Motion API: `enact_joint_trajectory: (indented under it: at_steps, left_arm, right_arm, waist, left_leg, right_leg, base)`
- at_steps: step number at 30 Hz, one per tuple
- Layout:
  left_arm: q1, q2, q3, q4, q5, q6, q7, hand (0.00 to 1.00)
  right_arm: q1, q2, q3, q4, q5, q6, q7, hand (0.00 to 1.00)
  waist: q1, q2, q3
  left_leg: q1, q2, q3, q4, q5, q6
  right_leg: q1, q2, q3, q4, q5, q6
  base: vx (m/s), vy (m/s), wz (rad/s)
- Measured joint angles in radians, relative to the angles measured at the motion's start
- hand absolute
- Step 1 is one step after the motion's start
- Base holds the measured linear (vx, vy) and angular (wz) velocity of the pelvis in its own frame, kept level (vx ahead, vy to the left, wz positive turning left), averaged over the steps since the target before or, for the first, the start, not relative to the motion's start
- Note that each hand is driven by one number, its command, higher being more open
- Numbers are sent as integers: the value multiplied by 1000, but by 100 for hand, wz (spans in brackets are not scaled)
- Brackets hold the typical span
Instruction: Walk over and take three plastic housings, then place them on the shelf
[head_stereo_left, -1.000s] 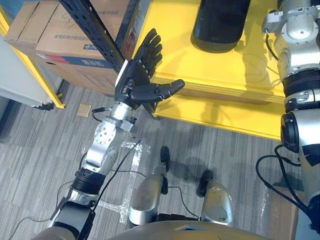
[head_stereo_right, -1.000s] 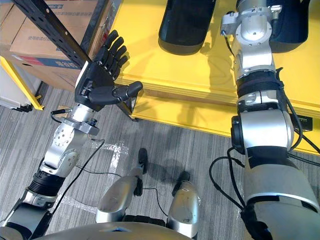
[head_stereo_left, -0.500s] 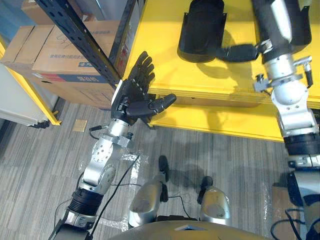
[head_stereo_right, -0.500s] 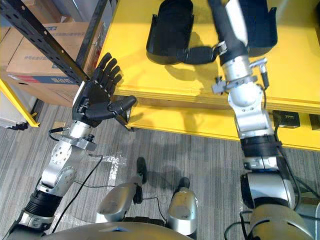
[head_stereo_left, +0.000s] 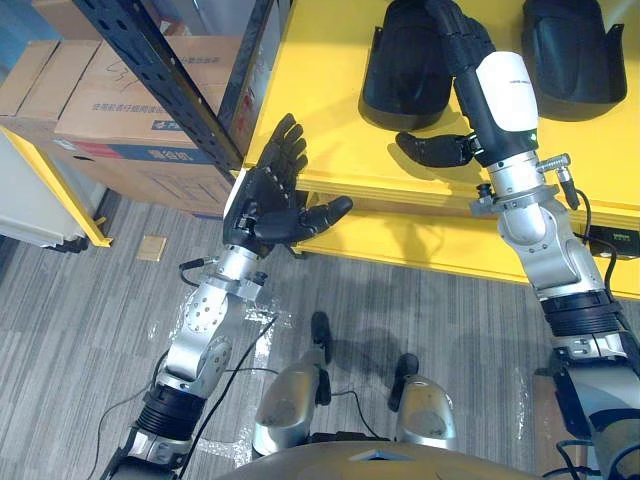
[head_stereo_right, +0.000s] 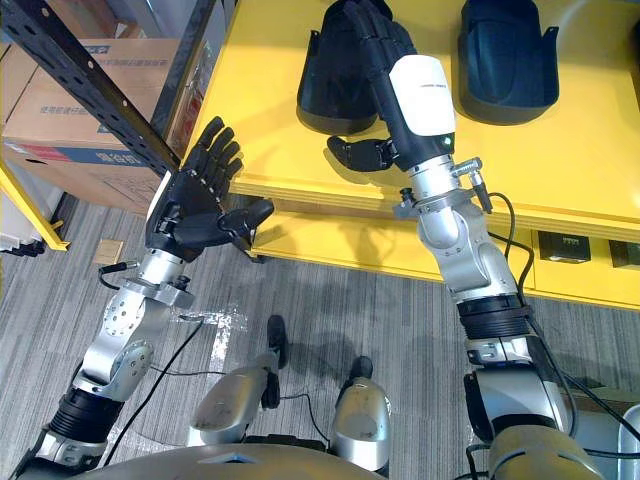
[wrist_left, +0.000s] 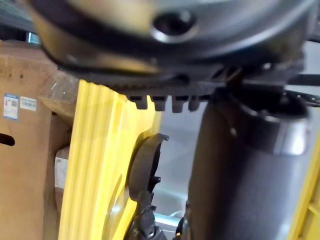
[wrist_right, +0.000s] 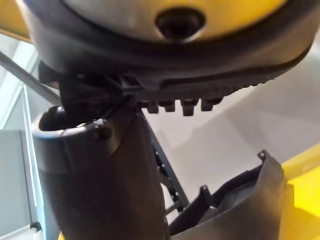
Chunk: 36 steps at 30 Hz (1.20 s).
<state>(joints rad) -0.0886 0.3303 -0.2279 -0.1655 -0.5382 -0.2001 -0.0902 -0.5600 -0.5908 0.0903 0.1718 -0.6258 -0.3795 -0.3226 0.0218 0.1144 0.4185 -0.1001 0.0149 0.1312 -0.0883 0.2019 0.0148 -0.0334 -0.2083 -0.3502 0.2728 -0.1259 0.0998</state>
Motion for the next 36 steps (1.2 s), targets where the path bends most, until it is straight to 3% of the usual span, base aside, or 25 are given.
enact_joint_trajectory:
  at_steps: [6, 20, 36]
  left_arm:
    - [20, 0, -8, -1, 0, 7, 5, 100]
    - [64, -12, 20, -9, -5, 6, -5, 100]
    - [95, -17, 6, -9, -5, 6, 0, 100]
  right_arm:
    - [-7, 8, 20, 36, -37, 38, -129, 100]
    - [-124, 7, 99, 225, -37, 92, -148, 100]
    - [-207, 7, 137, 257, -38, 143, -148, 100]
  waist:
    - [7, 0, 0]
    - [1, 0, 0]
    - [4, 1, -1]
  left_leg:
    - [-13, -3, -3, 3, 5, -4]
    - [-5, -3, -18, -1, 13, -16]
    - [-19, -5, -12, 0, 13, -16]
  right_leg:
    - [-6, 0, -2, -11, 4, 2]
    - [-1, -2, -10, 5, -3, -5]
    - [-26, -14, -5, 26, -3, -5]
  base:
    - [37, -17, 3]
    - [18, -20, 2]
    - [15, -14, 0]
